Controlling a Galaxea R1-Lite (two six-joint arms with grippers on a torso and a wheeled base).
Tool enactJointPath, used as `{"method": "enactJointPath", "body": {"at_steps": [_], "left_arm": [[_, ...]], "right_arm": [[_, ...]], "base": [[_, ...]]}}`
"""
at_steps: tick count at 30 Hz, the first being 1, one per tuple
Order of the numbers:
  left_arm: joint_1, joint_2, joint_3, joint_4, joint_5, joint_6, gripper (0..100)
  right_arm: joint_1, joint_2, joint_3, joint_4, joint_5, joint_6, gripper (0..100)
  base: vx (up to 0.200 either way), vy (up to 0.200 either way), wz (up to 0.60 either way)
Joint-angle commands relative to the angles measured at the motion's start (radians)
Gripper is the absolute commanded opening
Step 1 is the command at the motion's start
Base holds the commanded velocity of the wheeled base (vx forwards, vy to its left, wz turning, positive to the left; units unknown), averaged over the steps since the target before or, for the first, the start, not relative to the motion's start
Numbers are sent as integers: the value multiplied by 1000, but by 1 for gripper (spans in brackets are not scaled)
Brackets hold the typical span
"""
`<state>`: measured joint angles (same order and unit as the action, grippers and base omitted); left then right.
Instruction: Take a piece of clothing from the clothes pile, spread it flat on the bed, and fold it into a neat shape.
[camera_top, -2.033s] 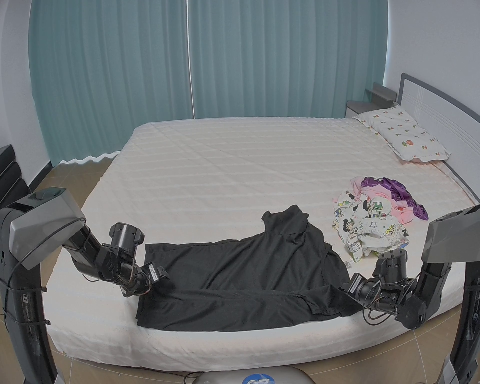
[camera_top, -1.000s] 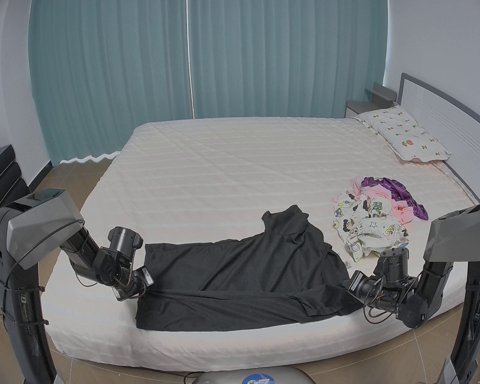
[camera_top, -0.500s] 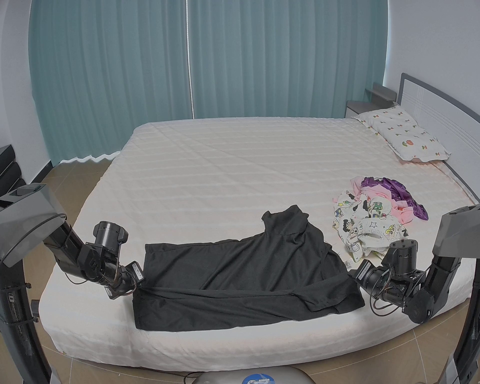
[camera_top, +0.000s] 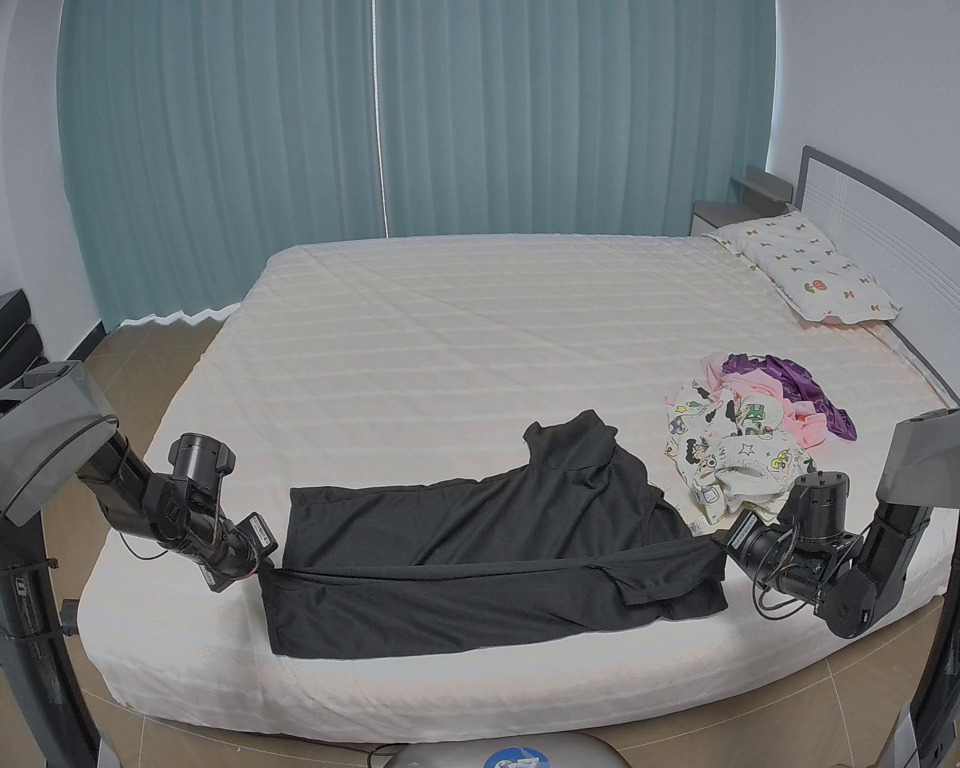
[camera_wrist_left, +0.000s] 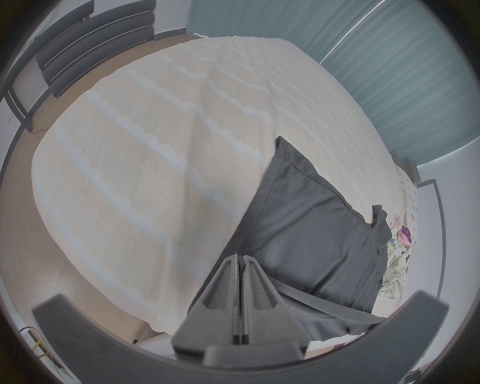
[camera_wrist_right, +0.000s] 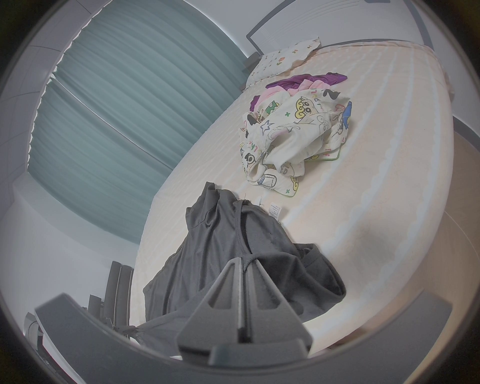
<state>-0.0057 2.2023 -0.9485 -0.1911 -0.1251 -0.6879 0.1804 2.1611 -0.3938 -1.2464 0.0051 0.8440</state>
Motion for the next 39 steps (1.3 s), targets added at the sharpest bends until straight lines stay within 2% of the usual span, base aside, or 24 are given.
{"method": "enactJointPath", "body": {"at_steps": [1,12,13,15,24,30,39], "left_arm": [[0,25,-3,-1,2,2,0],[-5,54,-33,-5,25,8,0],[-13,73,-38,-10,79,13,0],[-25,86,-42,-13,101,13,0],[-43,102,-64,-13,121,16,0],[-62,126,-75,-14,183,19,0],[-68,132,-82,-13,190,18,0]], "right_arm": [[-1,25,0,-4,9,1,0],[-6,94,-59,-4,10,1,0],[-1,128,-80,-4,9,1,0],[-1,141,-88,-4,7,0,0],[-1,191,-117,10,-1,-13,0],[1,233,-137,8,-4,-45,0],[1,258,-163,-8,-2,-40,0]], "base": [[0,0,0],[0,0,0],[0,0,0],[0,0,0],[0,0,0],[0,0,0],[0,0,0]]}}
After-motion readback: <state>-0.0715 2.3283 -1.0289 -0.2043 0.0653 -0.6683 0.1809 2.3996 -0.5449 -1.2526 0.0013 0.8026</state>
